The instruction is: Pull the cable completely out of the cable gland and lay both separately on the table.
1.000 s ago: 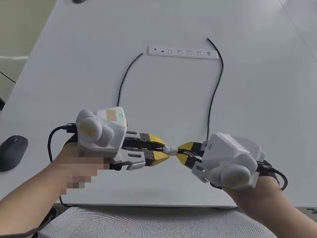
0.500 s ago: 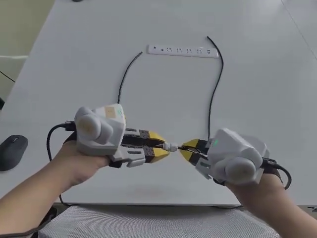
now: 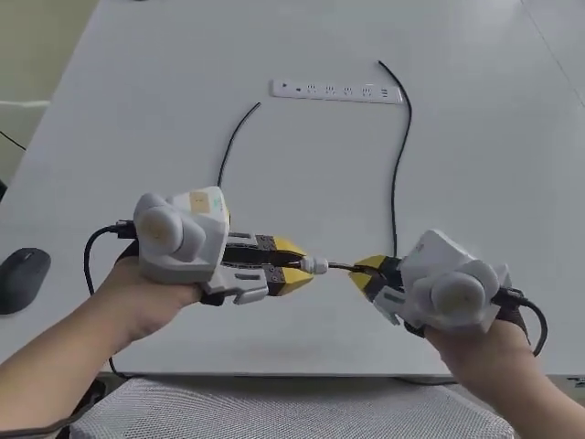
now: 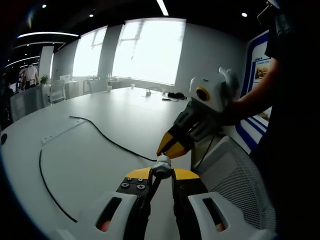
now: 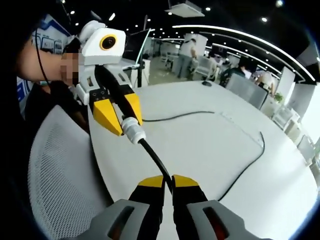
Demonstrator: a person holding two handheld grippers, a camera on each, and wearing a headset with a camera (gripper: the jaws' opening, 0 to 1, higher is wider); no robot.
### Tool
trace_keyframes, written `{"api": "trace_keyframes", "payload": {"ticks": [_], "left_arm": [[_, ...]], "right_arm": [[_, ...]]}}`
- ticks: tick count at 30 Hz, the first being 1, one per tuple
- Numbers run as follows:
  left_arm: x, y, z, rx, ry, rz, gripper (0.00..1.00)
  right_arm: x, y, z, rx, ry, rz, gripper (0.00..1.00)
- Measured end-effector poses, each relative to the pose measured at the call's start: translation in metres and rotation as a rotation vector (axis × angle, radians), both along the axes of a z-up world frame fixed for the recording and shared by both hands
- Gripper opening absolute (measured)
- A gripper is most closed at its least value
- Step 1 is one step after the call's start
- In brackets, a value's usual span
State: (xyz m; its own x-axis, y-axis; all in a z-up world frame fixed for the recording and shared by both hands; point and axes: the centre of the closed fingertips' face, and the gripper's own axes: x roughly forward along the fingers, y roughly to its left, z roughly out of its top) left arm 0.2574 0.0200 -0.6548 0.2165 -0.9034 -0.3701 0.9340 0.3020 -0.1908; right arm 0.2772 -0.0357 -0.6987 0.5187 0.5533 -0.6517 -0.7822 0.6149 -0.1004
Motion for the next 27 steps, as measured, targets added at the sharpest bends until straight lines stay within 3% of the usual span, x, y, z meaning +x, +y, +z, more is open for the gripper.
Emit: {"api": "trace_keyframes", "payload": {"ticks": [5,14,18,27], "left_arm": [[-0.001,-0.003,0.001,-0.005,0.001,-0.002,0.15],[0.0,-0.006,0.001,-0.006,-0.011,0.003,0.15],[0.0,-0.006,0.001,-0.003,-0.016,0.002,0.15],[0.002,-0.005,0.0,0.003,-0.028,0.013,0.15]], "right_arm": [[0.004,-0.01,-0.007,0.015,0.031,-0.068,0.0],[0.006,-0.032,-0.03,0.029,0.135,-0.227,0.0],[0.005,-0.035,-0.035,0.04,0.177,-0.262,0.0],[0.004,-0.033,-0.035,0.015,0.144,-0.222,0.01]]}}
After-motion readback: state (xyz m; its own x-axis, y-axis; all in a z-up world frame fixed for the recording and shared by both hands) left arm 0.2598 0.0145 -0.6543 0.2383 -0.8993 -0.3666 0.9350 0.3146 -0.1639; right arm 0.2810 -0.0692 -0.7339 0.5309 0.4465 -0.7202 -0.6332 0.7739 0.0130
